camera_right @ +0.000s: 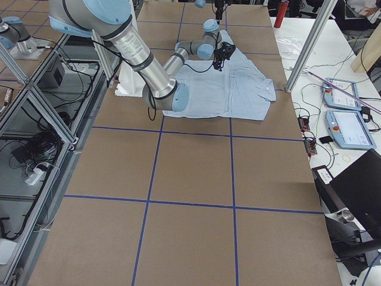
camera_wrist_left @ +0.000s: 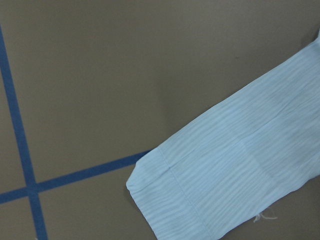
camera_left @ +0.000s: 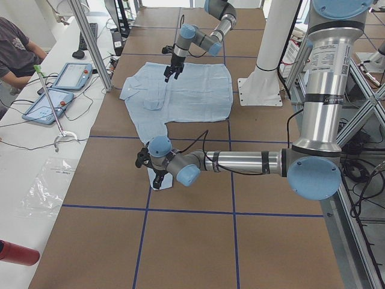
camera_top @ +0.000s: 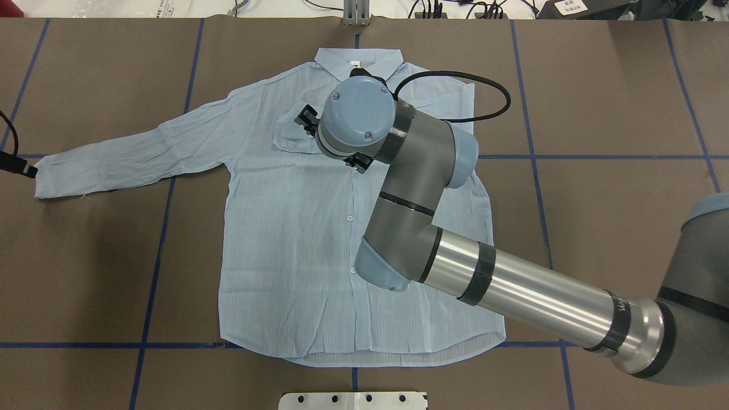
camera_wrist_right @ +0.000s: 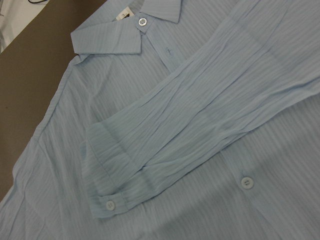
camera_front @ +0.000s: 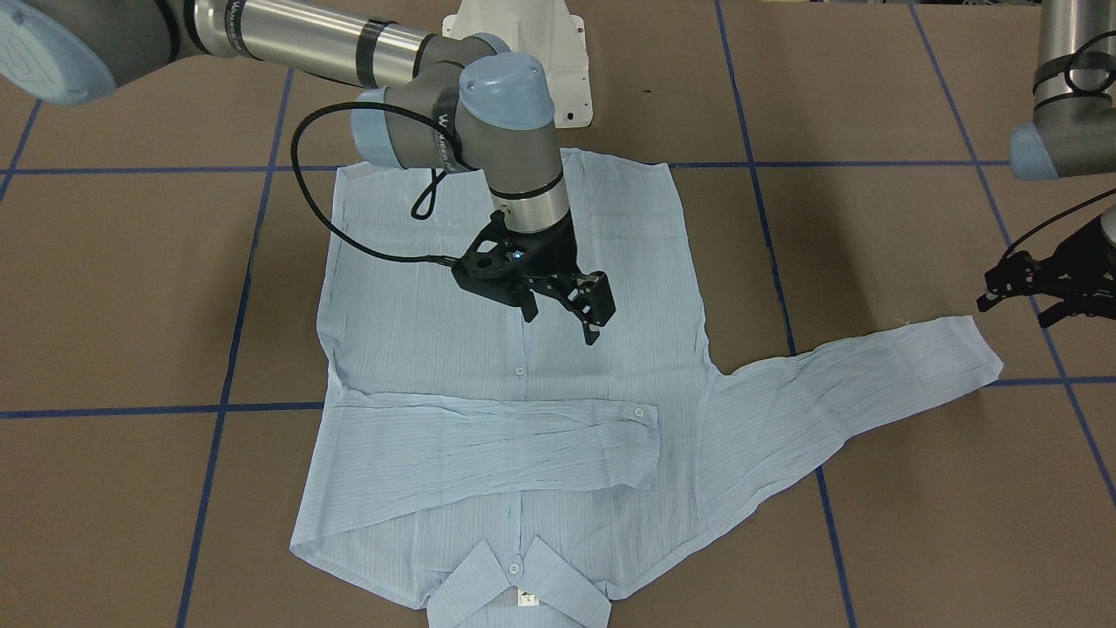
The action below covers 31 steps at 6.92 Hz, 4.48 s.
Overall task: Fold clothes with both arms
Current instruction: 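Fold the grasped sleeve across the shirt front toward the collar with the right gripper, then release the sleeve with the right gripper while the left gripper grasps the other cuff, then fold the other sleeve across the shirt with the left gripper while the right gripper withdraws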
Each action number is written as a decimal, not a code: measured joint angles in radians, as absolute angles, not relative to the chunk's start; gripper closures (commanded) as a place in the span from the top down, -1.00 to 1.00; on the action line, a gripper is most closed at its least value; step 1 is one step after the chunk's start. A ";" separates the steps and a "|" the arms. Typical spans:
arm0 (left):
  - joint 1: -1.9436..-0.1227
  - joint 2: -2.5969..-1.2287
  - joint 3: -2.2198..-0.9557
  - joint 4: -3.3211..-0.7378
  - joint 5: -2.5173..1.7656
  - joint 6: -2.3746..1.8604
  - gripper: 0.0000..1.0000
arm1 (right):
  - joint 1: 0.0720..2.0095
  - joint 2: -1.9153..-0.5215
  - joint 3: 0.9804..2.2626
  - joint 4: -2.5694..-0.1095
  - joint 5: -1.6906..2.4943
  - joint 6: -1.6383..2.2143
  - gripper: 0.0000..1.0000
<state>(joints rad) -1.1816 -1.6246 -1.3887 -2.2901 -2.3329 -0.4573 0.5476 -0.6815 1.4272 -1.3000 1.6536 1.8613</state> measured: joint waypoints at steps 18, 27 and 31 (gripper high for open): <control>-0.837 -1.977 -1.726 -2.125 -2.218 -1.248 -1.00 | 0.644 -0.994 1.665 -1.301 1.667 1.643 1.00; -0.665 -2.573 -1.267 -2.133 -1.978 -1.613 0.98 | 0.702 -1.137 1.719 -1.299 1.711 1.566 1.00; -0.641 -2.548 -1.395 -2.134 -1.935 -1.653 0.98 | 0.555 -1.232 1.886 -1.300 1.663 1.710 1.00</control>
